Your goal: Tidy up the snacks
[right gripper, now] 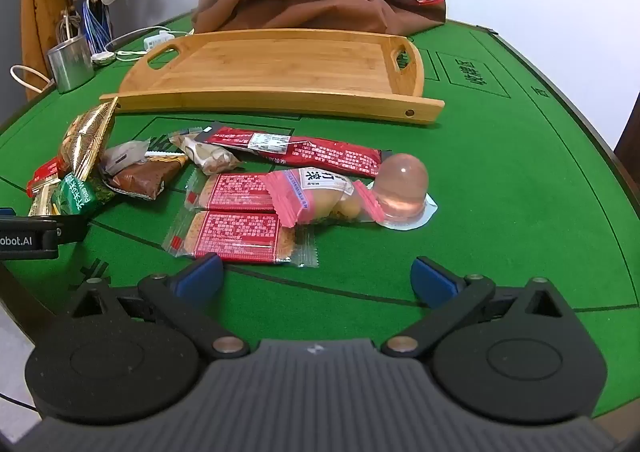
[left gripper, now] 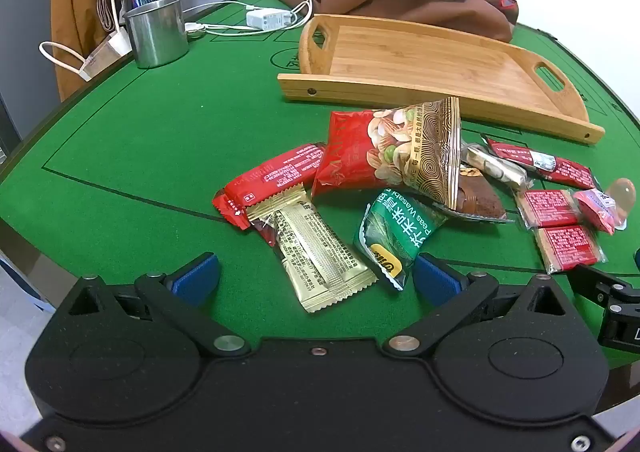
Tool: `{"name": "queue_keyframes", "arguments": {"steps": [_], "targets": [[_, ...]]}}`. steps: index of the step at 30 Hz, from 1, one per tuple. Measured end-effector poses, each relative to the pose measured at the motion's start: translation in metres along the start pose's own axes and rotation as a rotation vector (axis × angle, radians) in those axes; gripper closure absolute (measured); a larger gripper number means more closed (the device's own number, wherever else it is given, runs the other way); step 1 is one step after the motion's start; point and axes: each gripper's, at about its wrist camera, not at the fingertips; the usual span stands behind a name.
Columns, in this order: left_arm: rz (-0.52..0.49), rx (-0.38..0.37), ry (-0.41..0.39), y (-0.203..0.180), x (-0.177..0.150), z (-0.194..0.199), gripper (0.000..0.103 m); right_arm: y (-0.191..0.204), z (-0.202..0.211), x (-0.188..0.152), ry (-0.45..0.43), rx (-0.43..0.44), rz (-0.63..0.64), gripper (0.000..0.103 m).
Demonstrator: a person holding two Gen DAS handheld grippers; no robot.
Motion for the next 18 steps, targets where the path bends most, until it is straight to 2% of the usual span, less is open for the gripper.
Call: {"name": "queue_keyframes", "arguments": {"steps": [18], "targets": [[0.002,-0.001,-0.003,0.0,0.0003,0.0,0.0,-0.0002,0.0007,-0.0001,-0.013,0.002,0.003,0.0]]}}
Point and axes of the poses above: each gripper's, at about its wrist camera, not at the fingertips, and z roughly against the way its jaws point, y to its left, x to its top, and after that the axes turned 14 degrees about x, right-handed
